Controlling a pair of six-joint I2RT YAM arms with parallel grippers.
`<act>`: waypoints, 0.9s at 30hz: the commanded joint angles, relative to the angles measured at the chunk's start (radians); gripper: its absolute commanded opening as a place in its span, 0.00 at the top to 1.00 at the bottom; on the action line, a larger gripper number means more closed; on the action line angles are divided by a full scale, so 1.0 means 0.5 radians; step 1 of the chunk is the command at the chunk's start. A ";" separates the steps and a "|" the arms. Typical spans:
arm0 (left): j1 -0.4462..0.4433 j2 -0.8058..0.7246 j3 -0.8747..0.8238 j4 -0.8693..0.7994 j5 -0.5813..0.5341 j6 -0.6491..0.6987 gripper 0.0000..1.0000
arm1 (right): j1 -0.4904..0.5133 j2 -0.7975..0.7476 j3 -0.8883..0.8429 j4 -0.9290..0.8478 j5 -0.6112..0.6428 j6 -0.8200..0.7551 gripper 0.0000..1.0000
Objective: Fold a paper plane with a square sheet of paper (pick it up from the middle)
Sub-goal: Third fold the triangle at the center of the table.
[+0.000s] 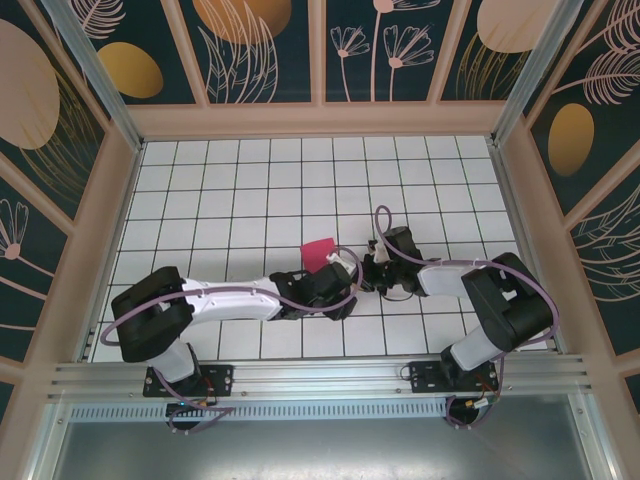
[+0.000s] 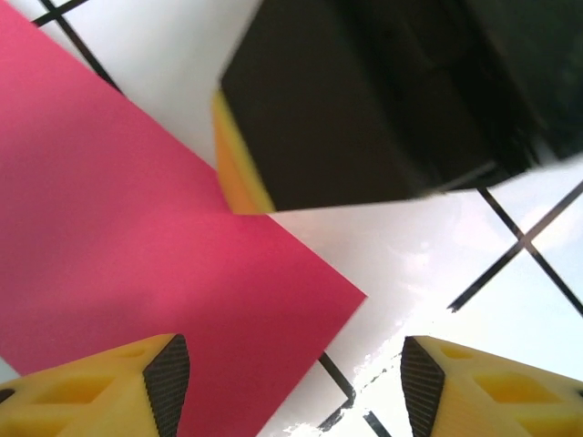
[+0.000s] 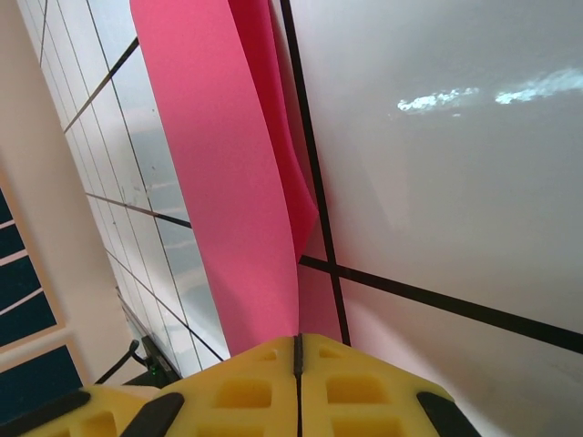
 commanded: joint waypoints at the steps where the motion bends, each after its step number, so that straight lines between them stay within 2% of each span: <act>1: -0.038 0.063 0.061 -0.129 -0.141 0.106 0.34 | 0.021 0.002 0.055 0.008 0.020 0.023 0.91; 15: -0.142 0.329 0.245 -0.193 -0.448 0.138 0.36 | 0.027 0.002 0.071 -0.006 0.014 0.027 0.91; 20: -0.141 0.306 0.240 -0.193 -0.577 0.087 0.53 | 0.026 -0.003 0.070 -0.023 0.026 0.016 0.90; 27: -0.142 0.202 0.165 -0.096 -0.576 0.067 0.80 | 0.024 0.003 0.083 -0.040 0.044 0.006 0.90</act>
